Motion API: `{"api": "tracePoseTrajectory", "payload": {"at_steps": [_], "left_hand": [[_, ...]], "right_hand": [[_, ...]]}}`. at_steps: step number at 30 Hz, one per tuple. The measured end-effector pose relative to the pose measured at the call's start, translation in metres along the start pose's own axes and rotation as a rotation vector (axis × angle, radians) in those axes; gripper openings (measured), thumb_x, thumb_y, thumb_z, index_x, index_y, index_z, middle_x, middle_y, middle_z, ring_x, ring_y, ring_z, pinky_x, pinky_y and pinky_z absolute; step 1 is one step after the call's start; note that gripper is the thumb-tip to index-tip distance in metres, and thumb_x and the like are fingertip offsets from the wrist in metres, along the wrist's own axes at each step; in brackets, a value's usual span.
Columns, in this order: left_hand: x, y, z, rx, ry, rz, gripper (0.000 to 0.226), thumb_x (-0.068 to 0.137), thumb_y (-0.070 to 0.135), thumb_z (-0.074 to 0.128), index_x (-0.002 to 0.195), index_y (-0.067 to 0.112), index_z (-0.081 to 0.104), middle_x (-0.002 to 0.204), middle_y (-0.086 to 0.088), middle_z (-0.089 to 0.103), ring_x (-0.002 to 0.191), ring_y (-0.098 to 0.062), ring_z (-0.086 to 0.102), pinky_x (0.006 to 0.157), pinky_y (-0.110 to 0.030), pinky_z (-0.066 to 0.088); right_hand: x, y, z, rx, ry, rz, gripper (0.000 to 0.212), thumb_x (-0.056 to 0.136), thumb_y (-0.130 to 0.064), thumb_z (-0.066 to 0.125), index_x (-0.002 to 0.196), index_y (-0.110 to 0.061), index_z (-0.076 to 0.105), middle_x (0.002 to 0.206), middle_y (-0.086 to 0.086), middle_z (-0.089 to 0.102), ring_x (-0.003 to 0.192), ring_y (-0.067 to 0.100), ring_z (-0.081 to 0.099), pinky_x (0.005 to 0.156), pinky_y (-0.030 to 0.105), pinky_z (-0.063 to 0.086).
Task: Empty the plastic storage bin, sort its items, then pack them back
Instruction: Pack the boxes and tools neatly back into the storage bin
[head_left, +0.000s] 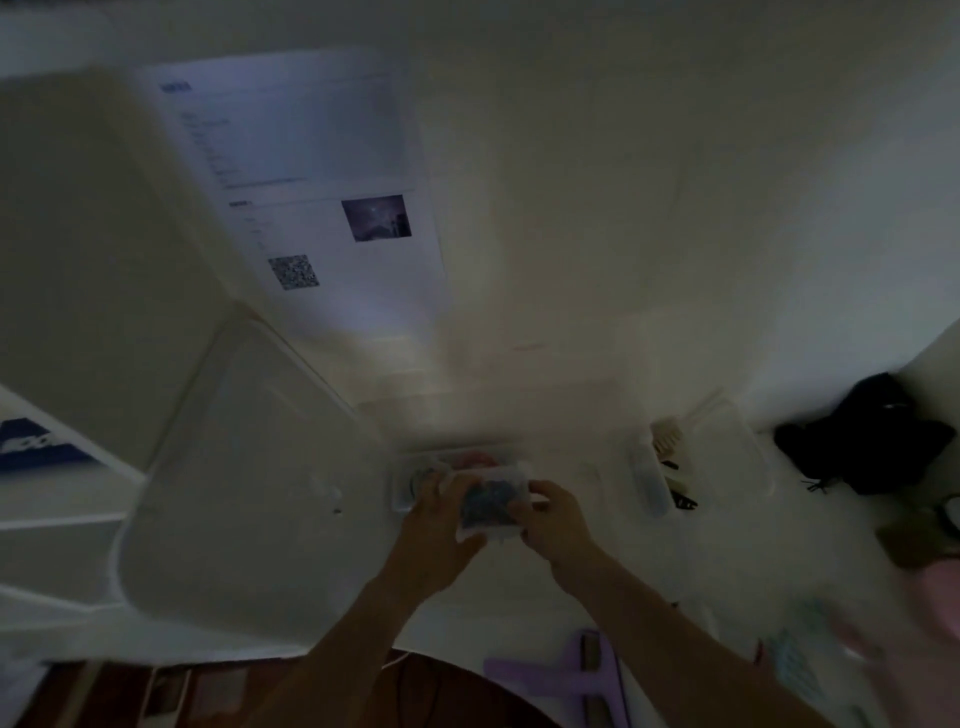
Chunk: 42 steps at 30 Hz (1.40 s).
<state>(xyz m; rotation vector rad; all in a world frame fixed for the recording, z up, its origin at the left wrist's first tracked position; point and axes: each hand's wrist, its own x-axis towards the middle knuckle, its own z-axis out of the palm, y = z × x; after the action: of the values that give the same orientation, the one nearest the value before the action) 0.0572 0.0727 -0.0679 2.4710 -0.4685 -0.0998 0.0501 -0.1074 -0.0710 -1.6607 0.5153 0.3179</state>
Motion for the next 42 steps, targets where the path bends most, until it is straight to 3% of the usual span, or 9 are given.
{"api": "tracePoseTrajectory", "payload": {"at_steps": [5,9,13,17,22,25,29,34,42], "left_hand": [[0.037,-0.047,0.01,0.123,-0.034,-0.046,0.055,0.091,0.027,0.064,0.141,0.017,0.042,0.151,-0.012,0.028,0.134,-0.031,0.041,0.1,-0.036,0.042],[0.058,-0.08,0.023,0.22,-0.051,-0.073,0.058,0.092,0.022,0.06,0.145,0.019,0.037,0.157,-0.011,0.022,0.142,-0.03,0.031,0.11,-0.038,0.037],[0.061,-0.093,0.026,0.292,-0.055,-0.083,0.057,0.083,0.011,0.065,0.137,0.017,0.048,0.15,-0.016,0.037,0.12,-0.034,0.056,0.093,-0.038,0.051],[0.057,-0.115,0.041,0.462,-0.104,-0.043,0.068,0.081,0.014,0.053,0.143,0.018,0.025,0.15,-0.019,0.04,0.126,-0.039,0.052,0.084,-0.045,0.056],[0.048,-0.081,0.031,0.539,-0.083,-0.137,0.117,0.05,0.031,0.088,0.146,0.017,0.022,0.149,-0.023,0.04,0.123,-0.048,0.051,0.091,-0.056,0.05],[0.044,-0.044,0.025,0.481,0.067,-0.112,0.105,0.047,0.024,0.085,0.14,0.008,0.038,0.14,-0.025,0.049,0.124,-0.045,0.051,0.094,-0.051,0.048],[0.049,-0.009,0.018,0.427,0.207,0.067,0.065,0.066,0.034,0.064,0.124,0.009,0.049,0.112,-0.015,0.063,0.104,-0.029,0.056,0.084,-0.033,0.052],[0.066,-0.064,-0.013,0.522,-0.05,0.016,0.065,0.071,0.028,0.084,0.128,0.008,0.061,0.138,-0.02,0.054,0.122,-0.039,0.056,0.1,-0.046,0.046],[0.063,-0.091,-0.002,0.692,-0.26,0.11,0.047,0.087,0.041,0.053,0.127,0.018,0.063,0.128,-0.011,0.063,0.104,-0.035,0.063,0.083,-0.038,0.058]], "right_hand": [[0.034,-0.016,0.026,-0.016,0.008,-0.075,0.024,0.09,-0.008,0.067,0.074,-0.027,0.063,0.094,0.023,0.073,0.078,0.025,0.063,0.07,0.035,0.048],[0.043,-0.026,0.039,0.01,-0.124,-0.169,0.034,0.088,0.017,0.053,0.104,-0.011,0.065,0.08,-0.008,0.07,0.071,-0.011,0.065,0.065,0.006,0.047],[0.075,0.003,0.044,-0.022,-0.216,-0.227,0.047,0.077,0.004,0.054,0.123,-0.004,0.065,0.113,0.008,0.071,0.108,0.017,0.067,0.095,0.039,0.054],[0.04,-0.02,0.026,-0.123,-0.2,-0.172,0.038,0.089,-0.003,0.054,0.122,-0.021,0.058,0.103,-0.016,0.063,0.1,0.006,0.061,0.092,0.025,0.048],[0.025,0.002,-0.036,-0.145,0.119,-0.226,0.035,0.077,-0.01,0.067,0.109,-0.024,0.061,0.107,0.002,0.066,0.1,0.022,0.068,0.091,0.039,0.054],[-0.01,-0.005,-0.091,-0.085,0.251,-0.307,0.035,0.086,0.009,0.063,0.106,-0.02,0.064,0.099,-0.001,0.071,0.083,0.002,0.067,0.081,0.02,0.053],[-0.043,0.008,-0.163,-0.024,0.427,-0.275,0.032,0.084,0.002,0.07,0.098,-0.028,0.07,0.092,-0.004,0.075,0.087,0.013,0.072,0.081,0.029,0.054],[-0.059,0.023,-0.188,-0.064,0.399,-0.188,0.027,0.083,-0.008,0.075,0.094,-0.032,0.07,0.088,-0.01,0.075,0.086,0.011,0.071,0.088,0.044,0.056],[-0.011,0.0,-0.064,-0.343,0.145,-0.448,0.025,0.081,-0.009,0.073,0.103,-0.022,0.073,0.101,-0.003,0.074,0.085,0.012,0.071,0.084,0.033,0.057]]}}
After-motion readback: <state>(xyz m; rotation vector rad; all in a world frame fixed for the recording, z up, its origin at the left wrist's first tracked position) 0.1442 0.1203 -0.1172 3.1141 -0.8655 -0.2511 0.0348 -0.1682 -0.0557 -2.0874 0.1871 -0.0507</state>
